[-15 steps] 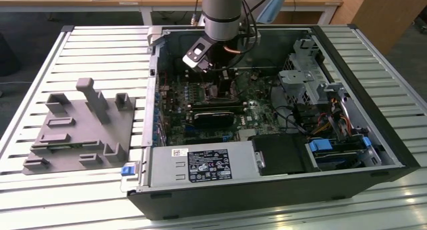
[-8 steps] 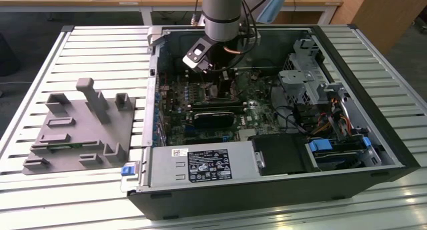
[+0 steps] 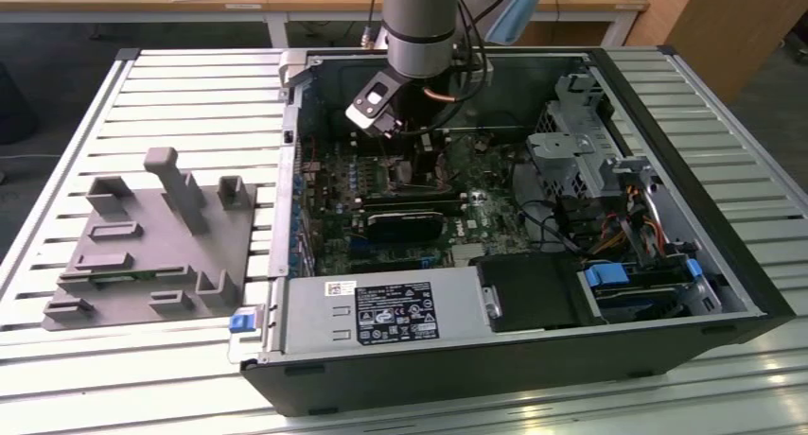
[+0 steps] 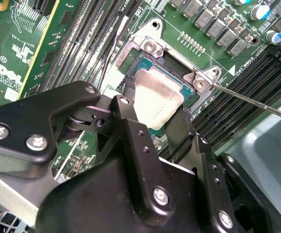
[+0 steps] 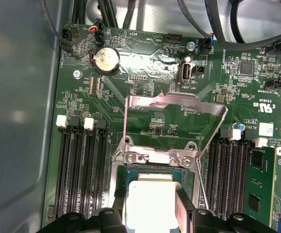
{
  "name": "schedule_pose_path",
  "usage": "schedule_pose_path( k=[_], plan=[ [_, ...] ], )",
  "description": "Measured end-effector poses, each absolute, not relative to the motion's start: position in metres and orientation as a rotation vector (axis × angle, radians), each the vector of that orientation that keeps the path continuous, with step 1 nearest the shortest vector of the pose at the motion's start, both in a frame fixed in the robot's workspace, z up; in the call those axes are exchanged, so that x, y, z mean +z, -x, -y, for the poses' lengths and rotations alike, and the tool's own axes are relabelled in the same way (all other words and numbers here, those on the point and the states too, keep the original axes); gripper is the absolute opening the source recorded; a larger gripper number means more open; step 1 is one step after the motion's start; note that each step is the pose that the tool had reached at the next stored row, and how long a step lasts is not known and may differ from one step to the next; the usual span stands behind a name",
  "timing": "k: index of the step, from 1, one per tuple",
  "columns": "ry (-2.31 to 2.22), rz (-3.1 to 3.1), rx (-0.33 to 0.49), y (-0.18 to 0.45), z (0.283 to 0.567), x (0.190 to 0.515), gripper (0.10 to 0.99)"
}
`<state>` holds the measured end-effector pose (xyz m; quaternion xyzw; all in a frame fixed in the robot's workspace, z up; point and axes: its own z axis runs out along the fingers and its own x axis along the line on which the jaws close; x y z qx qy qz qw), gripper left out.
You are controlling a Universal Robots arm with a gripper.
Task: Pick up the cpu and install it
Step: 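Place the cpu into insertion slot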
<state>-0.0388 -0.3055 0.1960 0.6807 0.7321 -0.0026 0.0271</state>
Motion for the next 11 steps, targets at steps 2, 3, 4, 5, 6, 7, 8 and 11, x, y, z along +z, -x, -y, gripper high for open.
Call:
schedule_pose_path(
  k=[2,3,4,5,6,7,8,11],
  plan=[
    [-2.103,-2.26,-0.008,0.0388,0.3051,0.1962,0.502],
    [-2.105,-2.259,-0.008,0.0388,0.3047,0.1962,0.502],
    [-2.107,-2.257,-0.008,0.0388,0.3043,0.1963,0.502],
    [-2.109,-2.255,-0.008,0.0388,0.3039,0.1963,0.502],
    [-2.11,-2.254,-0.008,0.0388,0.3034,0.1964,0.502],
    [-2.112,-2.252,-0.009,0.0388,0.3031,0.1964,0.502],
    [-2.113,-2.251,-0.008,0.0388,0.3029,0.1964,0.502],
    [-2.114,-2.25,-0.008,0.0387,0.3028,0.1969,0.502]
  ],
)
